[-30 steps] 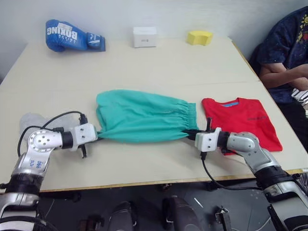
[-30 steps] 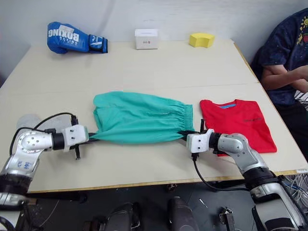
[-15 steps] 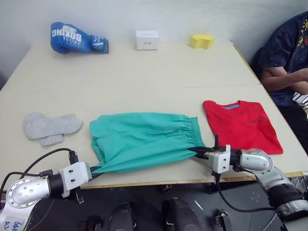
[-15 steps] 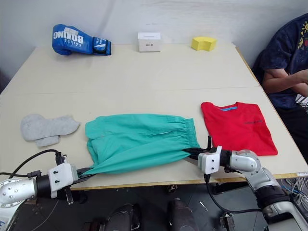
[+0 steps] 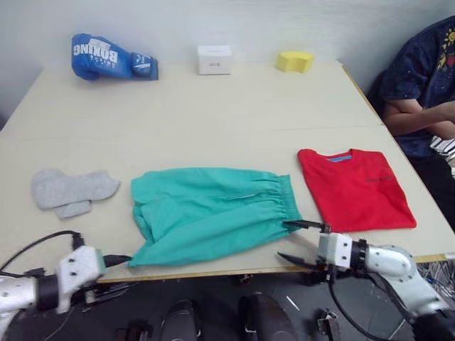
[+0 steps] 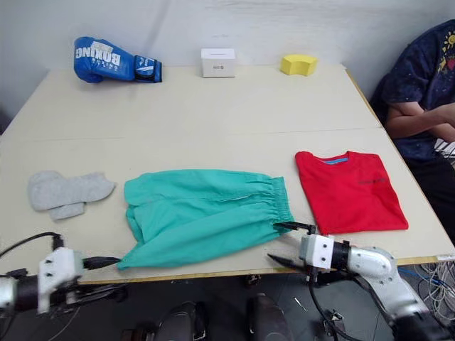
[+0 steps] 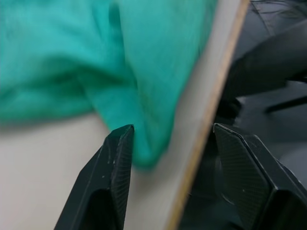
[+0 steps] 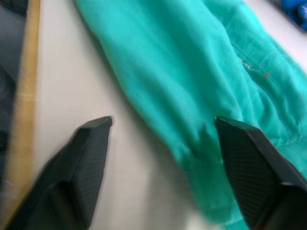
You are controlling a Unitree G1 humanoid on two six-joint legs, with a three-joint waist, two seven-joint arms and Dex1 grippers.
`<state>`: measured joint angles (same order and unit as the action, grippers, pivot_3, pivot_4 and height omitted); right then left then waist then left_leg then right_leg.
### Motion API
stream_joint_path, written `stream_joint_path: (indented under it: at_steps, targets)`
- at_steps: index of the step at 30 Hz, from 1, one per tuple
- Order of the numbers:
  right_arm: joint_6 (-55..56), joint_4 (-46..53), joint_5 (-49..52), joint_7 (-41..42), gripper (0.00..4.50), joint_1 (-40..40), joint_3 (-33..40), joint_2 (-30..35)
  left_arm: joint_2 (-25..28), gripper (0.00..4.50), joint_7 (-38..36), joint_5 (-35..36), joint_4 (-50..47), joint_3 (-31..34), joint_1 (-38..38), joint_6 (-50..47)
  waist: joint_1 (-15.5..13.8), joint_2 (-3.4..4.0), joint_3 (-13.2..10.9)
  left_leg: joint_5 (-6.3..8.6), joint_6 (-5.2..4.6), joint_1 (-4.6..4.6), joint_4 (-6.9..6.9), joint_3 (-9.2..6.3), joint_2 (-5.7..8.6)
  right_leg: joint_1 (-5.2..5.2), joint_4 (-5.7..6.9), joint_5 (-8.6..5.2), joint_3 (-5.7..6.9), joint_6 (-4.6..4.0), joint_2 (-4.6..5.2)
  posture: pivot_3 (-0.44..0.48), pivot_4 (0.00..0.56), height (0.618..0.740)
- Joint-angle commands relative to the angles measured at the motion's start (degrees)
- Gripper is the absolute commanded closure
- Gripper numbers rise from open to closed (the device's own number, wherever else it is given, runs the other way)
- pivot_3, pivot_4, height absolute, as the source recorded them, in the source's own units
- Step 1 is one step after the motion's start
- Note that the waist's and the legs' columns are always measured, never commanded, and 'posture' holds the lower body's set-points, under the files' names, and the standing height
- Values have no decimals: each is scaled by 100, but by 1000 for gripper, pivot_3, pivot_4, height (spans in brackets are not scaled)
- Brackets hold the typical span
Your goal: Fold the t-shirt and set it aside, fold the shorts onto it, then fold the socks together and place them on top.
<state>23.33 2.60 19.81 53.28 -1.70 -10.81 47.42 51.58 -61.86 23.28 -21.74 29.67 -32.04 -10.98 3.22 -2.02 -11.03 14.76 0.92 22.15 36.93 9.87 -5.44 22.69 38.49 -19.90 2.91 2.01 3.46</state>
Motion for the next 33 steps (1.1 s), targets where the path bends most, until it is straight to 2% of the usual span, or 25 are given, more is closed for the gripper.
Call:
stream_joint_path:
  at_steps: [1,2,4,7,9,11,13,16,19,23,26,28,31,33]
  targets:
    - [-1558,1341,1548,-13,530,-259,585,320,368,1911,-530,1069,-120,827,46,-1062,-5,0,0,1,1,1,0,-3,0,0,-4,0,2,-1,0,0,150,740]
    - [-2098,1683,2182,-155,691,-315,801,399,475,1911,-603,1490,-141,1036,179,-1455,-6,0,0,0,0,0,-1,-9,0,-7,-18,-2,5,-4,0,0,150,740]
    - [-2686,2143,2690,-377,1325,-268,1074,405,558,2323,-495,2062,-164,1148,616,-1922,-10,2,1,-1,-1,1,-6,-12,-1,-15,-35,-10,7,-24,-1,0,150,740]
    - [-3122,2534,2445,-766,2409,44,934,119,268,3185,225,2300,-306,562,1678,-2067,-33,5,5,-1,-2,1,-19,-14,1,-22,-57,-14,7,-40,-1,0,150,740]
    - [-3323,2619,1970,-1030,3067,316,554,-215,-66,3790,624,2028,-419,-14,2184,-1941,-35,6,15,-3,-5,2,-36,-12,10,-21,-65,-1,5,-17,2,0,150,740]
    - [-3184,2429,1037,-1200,3790,663,-64,-700,-489,4420,1033,1311,-349,-898,2554,-1628,-27,1,20,-7,-7,3,-56,-10,21,-16,-67,23,-1,24,5,0,150,740]
    - [-2947,2074,239,-1383,4473,999,-593,-1266,-961,4500,1488,481,-67,-1799,2859,-1240,-5,2,21,-22,-27,5,-73,0,30,-3,-71,21,-8,23,3,0,150,740]
    - [-2799,1409,-437,-1756,4473,1379,-945,-2085,-1536,4500,2005,-483,398,-2608,3113,-617,0,-5,24,-42,13,21,-77,6,29,21,-69,14,-15,28,-10,0,150,740]
    - [-2592,696,-1047,-2175,4473,1533,-1050,-2646,-2251,4500,3007,-1134,792,-2844,3361,-329,-17,-7,25,-44,18,30,-72,9,24,36,-62,14,-19,28,-15,0,150,740]
    - [-2151,71,-1824,-2589,4473,1351,-990,-2736,-2474,4500,3626,-1951,1086,-3135,3368,-170,-40,-10,30,-46,11,26,-67,7,27,30,-53,16,-19,30,-7,0,150,740]
    - [-1928,-89,-1958,-2846,4473,1105,-569,-2622,-2593,4500,3874,-2013,1262,-3023,3257,-368,-32,0,41,-41,-2,4,-72,7,35,6,-55,19,-18,35,5,0,150,740]
    - [-1834,-76,-1886,-2856,4473,862,-249,-2493,-2529,4500,3781,-1976,1288,-2971,3083,-365,-28,2,66,-21,-10,-15,-73,6,35,-14,-57,23,-17,41,6,0,150,740]
    - [-1733,-58,-1768,-2755,4473,553,147,-2284,-2300,4500,3392,-1874,1270,-2944,2805,26,-15,1,115,-22,-6,-33,-86,5,35,-26,-59,26,-16,36,6,0,150,740]
    - [-1745,76,-1540,-2648,4473,505,386,-2224,-2166,4500,2956,-1546,1274,-2758,2647,466,9,2,122,-18,2,-71,-101,8,33,-51,-63,17,-20,21,4,0,150,740]
